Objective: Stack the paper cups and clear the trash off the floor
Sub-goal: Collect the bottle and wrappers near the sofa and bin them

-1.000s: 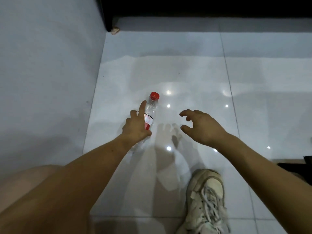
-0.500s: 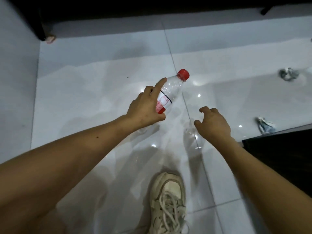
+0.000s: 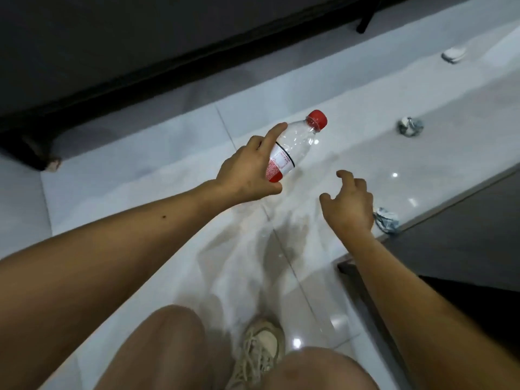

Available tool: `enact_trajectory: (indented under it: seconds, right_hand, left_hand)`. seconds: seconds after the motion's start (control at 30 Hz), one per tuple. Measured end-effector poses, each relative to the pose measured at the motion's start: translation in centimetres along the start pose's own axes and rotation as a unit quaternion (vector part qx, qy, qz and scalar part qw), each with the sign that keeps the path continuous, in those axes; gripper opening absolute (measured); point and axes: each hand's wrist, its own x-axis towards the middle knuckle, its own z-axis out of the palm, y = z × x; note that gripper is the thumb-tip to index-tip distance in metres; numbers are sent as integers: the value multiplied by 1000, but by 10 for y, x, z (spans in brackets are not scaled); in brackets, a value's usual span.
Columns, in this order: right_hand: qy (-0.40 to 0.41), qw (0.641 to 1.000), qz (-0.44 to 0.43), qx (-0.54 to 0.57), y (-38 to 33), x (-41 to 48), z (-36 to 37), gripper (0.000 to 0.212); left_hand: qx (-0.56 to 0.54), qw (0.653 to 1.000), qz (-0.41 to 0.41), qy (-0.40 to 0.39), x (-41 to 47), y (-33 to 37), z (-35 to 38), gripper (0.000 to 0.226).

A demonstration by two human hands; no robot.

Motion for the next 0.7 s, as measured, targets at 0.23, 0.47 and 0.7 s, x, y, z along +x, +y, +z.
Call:
enact_trajectory:
  seconds: [0.23, 0.47, 0.7]
  right_hand:
    - [38, 971, 170, 164, -55, 12, -67, 57]
    - [79, 947, 225, 214, -73, 124, -87, 49]
    - [164, 939, 261, 152, 2, 249, -80, 49]
  left_hand:
    - [50, 993, 94, -43, 74, 107, -81, 101]
    - [84, 985, 150, -29, 181, 128, -92, 100]
    - [101, 966, 229, -69, 311, 118, -37, 100]
